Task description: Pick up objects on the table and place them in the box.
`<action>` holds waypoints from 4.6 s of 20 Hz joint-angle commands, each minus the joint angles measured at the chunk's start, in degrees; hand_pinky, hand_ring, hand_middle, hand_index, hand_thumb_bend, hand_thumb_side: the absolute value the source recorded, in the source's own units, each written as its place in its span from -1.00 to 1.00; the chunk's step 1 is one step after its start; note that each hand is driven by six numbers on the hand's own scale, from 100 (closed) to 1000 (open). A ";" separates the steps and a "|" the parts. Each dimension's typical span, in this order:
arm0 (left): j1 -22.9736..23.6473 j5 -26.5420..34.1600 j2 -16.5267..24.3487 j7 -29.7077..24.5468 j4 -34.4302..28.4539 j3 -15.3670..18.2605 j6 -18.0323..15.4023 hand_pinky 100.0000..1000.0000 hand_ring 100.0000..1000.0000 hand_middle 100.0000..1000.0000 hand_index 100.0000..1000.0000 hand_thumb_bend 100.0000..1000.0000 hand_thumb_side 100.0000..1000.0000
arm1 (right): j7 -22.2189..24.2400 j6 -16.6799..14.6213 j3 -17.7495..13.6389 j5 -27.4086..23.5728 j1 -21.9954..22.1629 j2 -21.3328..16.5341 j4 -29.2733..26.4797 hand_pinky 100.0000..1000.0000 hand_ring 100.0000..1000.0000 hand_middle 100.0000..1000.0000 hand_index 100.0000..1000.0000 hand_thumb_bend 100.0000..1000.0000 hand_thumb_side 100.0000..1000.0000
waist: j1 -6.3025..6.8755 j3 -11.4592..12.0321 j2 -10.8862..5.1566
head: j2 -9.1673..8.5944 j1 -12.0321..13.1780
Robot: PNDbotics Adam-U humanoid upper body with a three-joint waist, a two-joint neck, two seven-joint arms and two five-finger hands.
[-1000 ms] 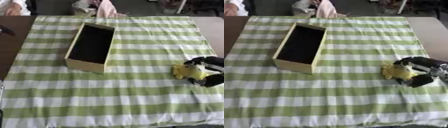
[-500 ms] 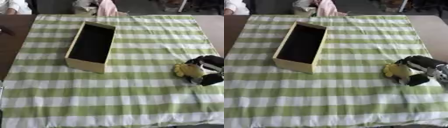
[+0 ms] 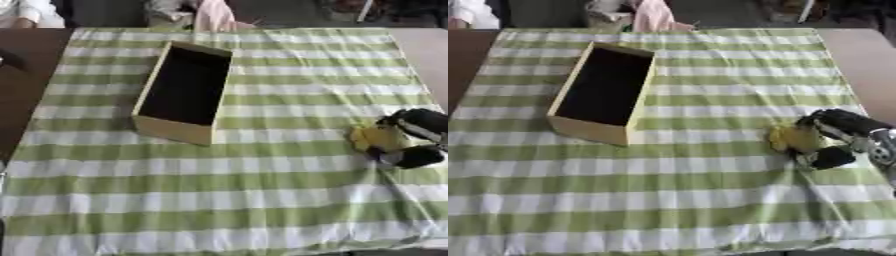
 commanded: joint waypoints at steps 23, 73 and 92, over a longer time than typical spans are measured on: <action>0.24 0.07 0.81 -1.01 -1.08 0.19 0.48 -0.20 1.00 0.76 0.32 -1.00 0.44 | 5.30 -2.49 -0.56 -4.74 -14.60 -3.16 -1.18 0.37 -0.01 0.01 0.58 -1.00 -0.92 | -0.59 -0.09 -1.47 | 0.38 0.19; -3.24 2.93 -1.70 -3.41 -1.08 -1.17 0.53 -0.20 1.00 0.78 0.30 -1.00 0.45 | -0.98 -7.11 -6.13 26.44 -42.52 42.55 17.28 0.32 -0.01 0.06 0.57 -1.00 -0.99 | 1.69 6.75 2.67 | -3.26 -3.48; -3.31 3.26 -1.88 -3.79 -1.08 -1.09 0.70 -0.20 1.00 0.79 0.30 -1.00 0.46 | -3.24 -9.46 -7.90 38.12 -40.57 46.16 23.20 0.56 0.22 0.23 0.60 -1.00 -0.74 | 1.84 7.29 3.45 | -3.32 -3.25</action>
